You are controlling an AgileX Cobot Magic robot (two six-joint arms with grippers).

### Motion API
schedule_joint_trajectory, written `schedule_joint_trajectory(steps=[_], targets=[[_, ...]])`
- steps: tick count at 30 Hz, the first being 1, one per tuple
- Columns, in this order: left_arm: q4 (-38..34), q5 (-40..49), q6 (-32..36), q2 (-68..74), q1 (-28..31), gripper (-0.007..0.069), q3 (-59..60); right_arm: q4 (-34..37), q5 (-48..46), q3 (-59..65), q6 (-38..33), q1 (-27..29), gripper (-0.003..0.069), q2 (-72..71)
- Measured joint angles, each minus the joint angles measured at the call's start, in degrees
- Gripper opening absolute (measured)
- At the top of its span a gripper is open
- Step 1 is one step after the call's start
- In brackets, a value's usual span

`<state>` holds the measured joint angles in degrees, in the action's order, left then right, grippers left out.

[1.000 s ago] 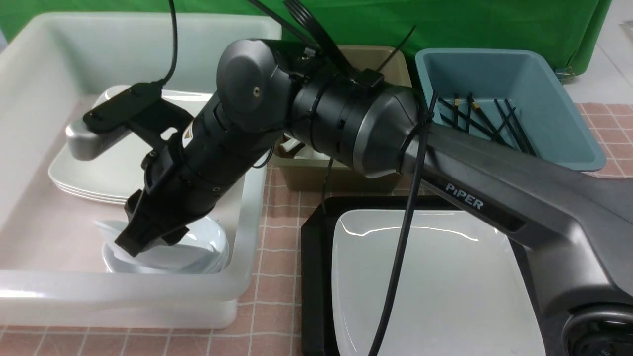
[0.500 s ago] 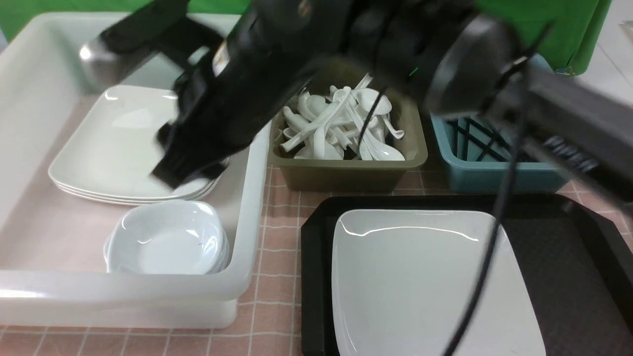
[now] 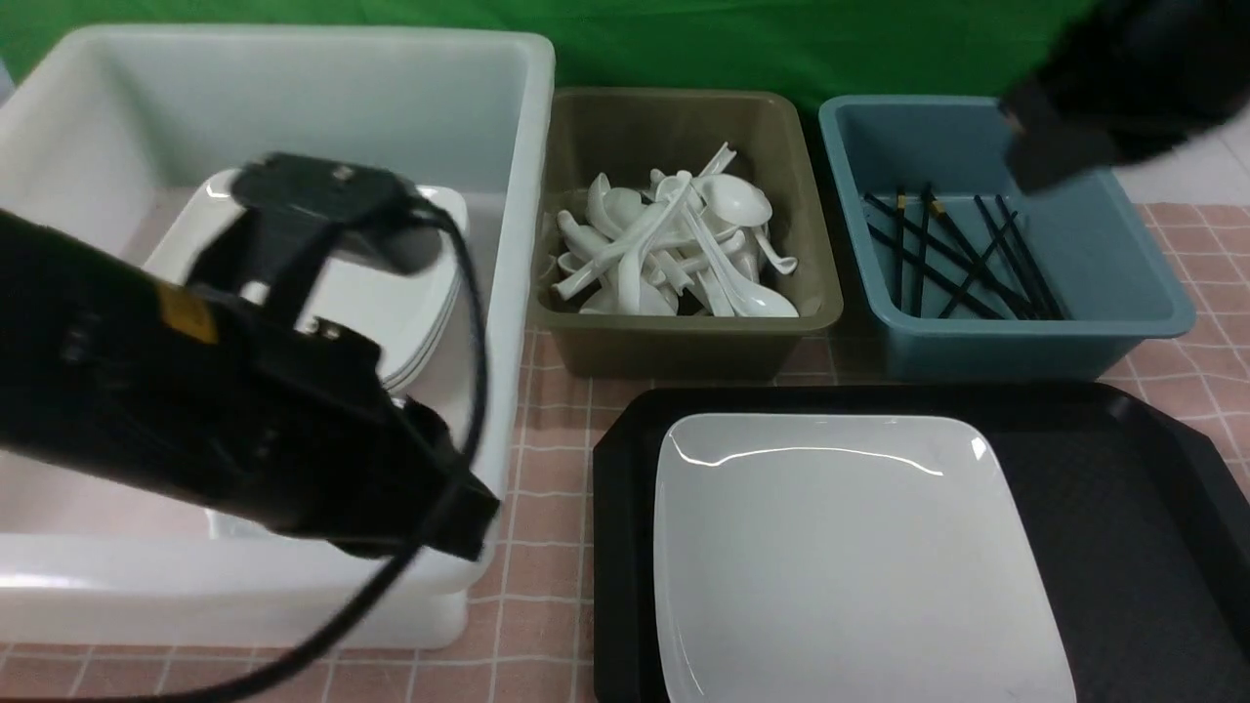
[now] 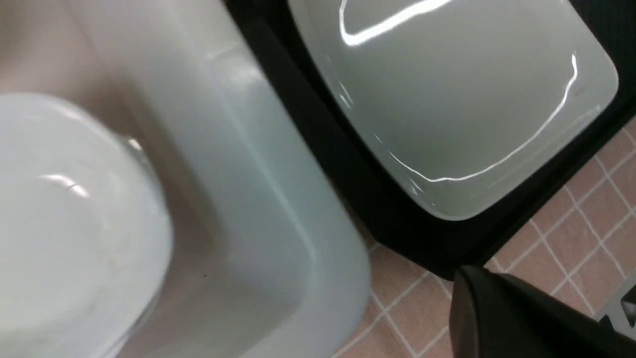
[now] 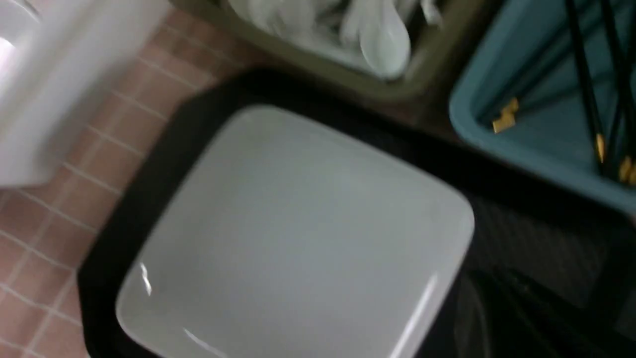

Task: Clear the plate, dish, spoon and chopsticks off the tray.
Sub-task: Use the right arm to grab a plate from the dinner plate

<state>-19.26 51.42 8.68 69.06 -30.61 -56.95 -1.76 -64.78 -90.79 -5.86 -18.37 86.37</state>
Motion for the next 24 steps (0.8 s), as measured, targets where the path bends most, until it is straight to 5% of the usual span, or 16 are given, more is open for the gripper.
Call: schedule_joint_trajectory(steps=[3, 11, 16, 24], targets=[[0.5, -2.2, -0.4, 3.0, -3.9, -0.0002, 0.0, 0.4, 0.9, 13.9, 1.7, 5.5, 0.0092, -6.0], [6.3, -3.8, -2.0, 5.0, -4.2, -0.0002, 0.0, 16.1, 21.8, 48.4, 0.1, 14.7, 0.0494, -8.3], [10.2, -2.2, -4.2, 4.7, -1.0, -0.0002, 0.0, 25.4, 29.8, 51.3, -4.4, 14.1, 0.0536, 0.3], [11.5, 1.0, -4.6, 2.8, 3.5, -0.0002, 0.0, 27.8, 32.9, 50.6, -5.5, 13.9, 0.0494, 6.6]])
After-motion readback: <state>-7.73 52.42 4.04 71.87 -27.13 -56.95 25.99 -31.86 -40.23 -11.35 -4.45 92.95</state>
